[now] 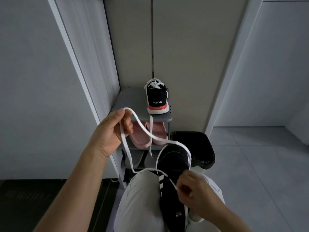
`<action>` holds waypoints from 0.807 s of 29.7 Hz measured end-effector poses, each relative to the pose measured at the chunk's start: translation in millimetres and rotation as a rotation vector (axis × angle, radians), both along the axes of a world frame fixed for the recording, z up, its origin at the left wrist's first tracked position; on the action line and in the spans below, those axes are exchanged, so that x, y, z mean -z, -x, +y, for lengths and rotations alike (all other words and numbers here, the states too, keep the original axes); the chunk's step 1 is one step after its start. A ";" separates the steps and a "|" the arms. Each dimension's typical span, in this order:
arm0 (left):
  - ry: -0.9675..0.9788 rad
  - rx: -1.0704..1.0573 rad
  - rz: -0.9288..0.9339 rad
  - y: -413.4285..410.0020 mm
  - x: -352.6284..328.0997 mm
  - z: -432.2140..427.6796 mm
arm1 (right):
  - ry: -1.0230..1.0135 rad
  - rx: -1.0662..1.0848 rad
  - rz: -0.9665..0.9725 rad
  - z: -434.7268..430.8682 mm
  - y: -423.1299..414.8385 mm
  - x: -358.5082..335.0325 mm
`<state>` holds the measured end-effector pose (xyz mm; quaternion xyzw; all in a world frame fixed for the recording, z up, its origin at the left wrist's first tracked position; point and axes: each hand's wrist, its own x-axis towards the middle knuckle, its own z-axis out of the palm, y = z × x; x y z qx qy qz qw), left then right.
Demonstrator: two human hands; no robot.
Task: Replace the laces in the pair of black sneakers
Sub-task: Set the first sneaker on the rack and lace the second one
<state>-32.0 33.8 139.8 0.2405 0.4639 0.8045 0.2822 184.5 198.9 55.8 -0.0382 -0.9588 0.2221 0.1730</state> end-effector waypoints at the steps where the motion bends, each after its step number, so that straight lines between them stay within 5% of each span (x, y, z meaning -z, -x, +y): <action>1: -0.013 -0.008 -0.013 -1.5 2.9 -1.0 | 0.082 0.074 0.012 6.7 -3.5 7.1; 7: -0.064 0.031 -0.006 -13.4 9.6 1.6 | 0.302 0.407 -0.035 40.5 -37.3 26.7; 11: -0.066 0.080 -0.010 -25.0 11.3 2.5 | 0.356 0.699 -0.283 72.4 -61.2 19.2; 13: -0.053 0.081 -0.019 -29.8 13.9 3.3 | 0.200 0.599 -0.335 64.4 -54.1 16.4; 18: -0.020 0.080 -0.021 -40.7 21.8 6.0 | -0.133 0.261 0.022 2.3 -5.3 14.7; 24: -0.043 0.079 -0.025 -44.0 21.8 4.6 | -0.151 0.188 0.067 -16.0 13.1 21.9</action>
